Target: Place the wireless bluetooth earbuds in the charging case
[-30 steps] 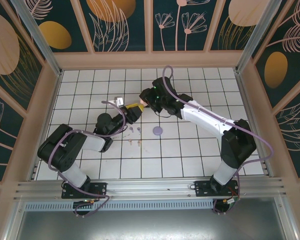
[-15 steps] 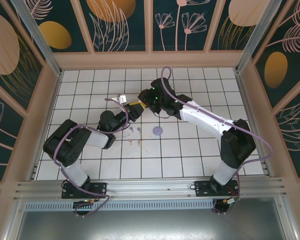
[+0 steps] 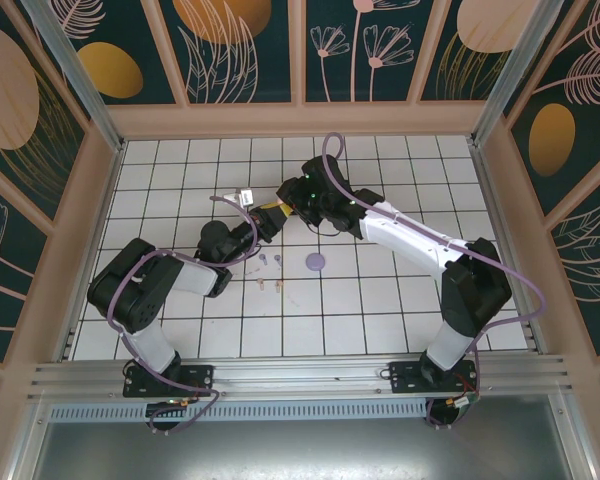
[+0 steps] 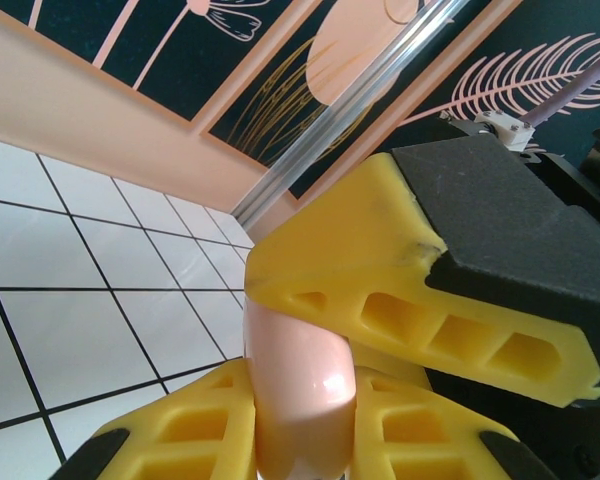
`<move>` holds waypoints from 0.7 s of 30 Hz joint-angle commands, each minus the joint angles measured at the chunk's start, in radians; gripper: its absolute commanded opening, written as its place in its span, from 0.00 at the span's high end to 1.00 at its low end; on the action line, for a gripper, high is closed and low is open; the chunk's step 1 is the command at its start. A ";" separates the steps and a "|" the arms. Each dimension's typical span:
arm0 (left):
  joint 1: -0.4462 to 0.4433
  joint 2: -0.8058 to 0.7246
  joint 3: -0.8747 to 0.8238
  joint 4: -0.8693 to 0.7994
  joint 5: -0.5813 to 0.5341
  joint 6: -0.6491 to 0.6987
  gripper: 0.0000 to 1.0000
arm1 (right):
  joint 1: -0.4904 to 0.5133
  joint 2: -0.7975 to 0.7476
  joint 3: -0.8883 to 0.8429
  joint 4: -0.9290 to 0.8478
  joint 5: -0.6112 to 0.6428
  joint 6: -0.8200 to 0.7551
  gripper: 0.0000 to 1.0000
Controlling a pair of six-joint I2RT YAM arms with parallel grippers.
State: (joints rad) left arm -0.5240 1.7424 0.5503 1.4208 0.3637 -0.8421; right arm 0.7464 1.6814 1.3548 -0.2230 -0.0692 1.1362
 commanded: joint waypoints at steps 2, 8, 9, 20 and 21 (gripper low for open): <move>-0.007 0.010 0.019 0.063 0.024 -0.024 1.00 | 0.015 -0.010 0.033 0.055 -0.029 0.007 0.53; -0.007 -0.006 0.004 0.055 0.035 -0.036 1.00 | -0.038 -0.088 0.057 0.041 0.035 -0.056 0.32; -0.007 -0.014 0.001 0.037 0.039 -0.031 1.00 | -0.043 -0.110 0.054 0.031 0.052 -0.077 0.32; -0.005 -0.158 0.053 -0.327 0.179 0.151 1.00 | -0.118 -0.419 -0.356 0.083 0.062 -0.413 0.31; -0.005 -0.166 0.066 -0.363 0.199 0.172 1.00 | -0.138 -0.458 -0.408 0.101 0.052 -0.441 0.31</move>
State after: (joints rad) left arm -0.5240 1.6112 0.5705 1.1835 0.4850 -0.7605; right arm 0.6483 1.2839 1.0595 -0.1547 -0.0208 0.8360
